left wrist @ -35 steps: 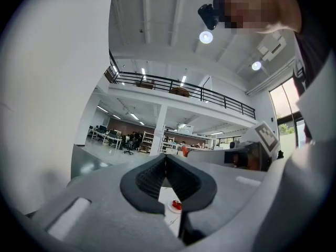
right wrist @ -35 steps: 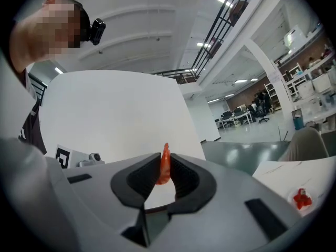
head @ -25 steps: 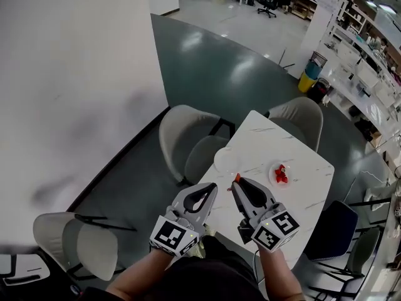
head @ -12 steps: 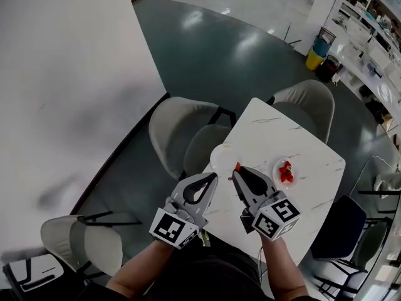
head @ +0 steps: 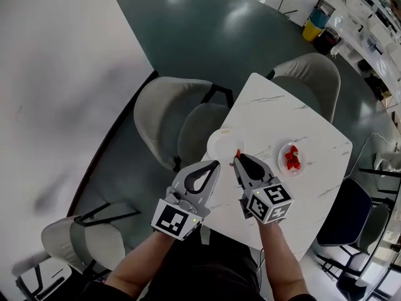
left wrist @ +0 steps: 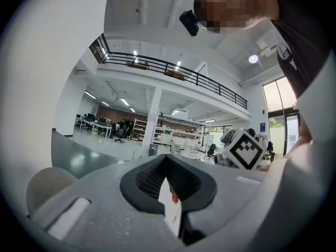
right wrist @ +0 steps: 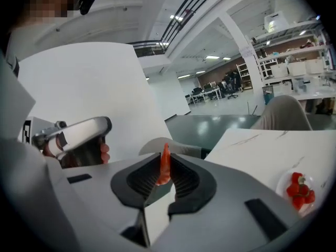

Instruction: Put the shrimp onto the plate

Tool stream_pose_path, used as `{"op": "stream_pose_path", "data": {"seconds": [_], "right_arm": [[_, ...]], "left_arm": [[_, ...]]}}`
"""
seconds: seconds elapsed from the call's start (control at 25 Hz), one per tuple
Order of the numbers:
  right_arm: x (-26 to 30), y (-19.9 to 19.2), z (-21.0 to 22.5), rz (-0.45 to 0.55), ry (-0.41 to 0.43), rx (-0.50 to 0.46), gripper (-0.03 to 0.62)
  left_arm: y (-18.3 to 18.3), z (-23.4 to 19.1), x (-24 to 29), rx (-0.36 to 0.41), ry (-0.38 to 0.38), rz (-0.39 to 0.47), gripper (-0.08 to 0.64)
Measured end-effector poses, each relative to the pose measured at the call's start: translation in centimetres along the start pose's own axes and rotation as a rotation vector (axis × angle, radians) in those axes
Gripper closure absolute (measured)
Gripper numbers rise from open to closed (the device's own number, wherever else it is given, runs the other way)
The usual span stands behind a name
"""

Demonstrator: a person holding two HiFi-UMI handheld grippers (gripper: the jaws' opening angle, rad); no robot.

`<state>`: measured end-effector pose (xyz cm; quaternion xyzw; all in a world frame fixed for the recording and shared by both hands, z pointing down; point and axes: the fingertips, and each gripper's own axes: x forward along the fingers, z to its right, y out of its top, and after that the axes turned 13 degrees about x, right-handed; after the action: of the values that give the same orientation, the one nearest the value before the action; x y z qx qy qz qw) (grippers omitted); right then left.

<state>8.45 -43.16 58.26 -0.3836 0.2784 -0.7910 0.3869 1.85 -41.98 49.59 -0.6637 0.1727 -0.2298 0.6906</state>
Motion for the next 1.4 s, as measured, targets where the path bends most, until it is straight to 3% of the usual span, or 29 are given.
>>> {"op": "stream_pose_path", "data": {"seconds": [0.36,0.64,1.24,1.4], "right_arm": [[6.3,-6.5,7.1,-0.143,-0.176,-0.004,0.532],[10.1,-9.7,10.1,-0.285,-0.268,-0.144,0.532],[11.4,-11.5,10.8,-0.436,-0.319,-0.259,0.508],[10.6,-10.0,10.0,-0.404,-0.325,-0.257,0.5]], "left_arm": [[-6.0,-1.9,2.3,-0.042,-0.039,-0.018,0.552],[-8.6,-2.4,3.5,-0.059,-0.063,-0.014,0.552],[-8.9,-2.9,3.4,-0.052,-0.073,-0.046,0.552],[-7.9,-3.1,2.8,-0.044,-0.068,-0.066,0.552]]}}
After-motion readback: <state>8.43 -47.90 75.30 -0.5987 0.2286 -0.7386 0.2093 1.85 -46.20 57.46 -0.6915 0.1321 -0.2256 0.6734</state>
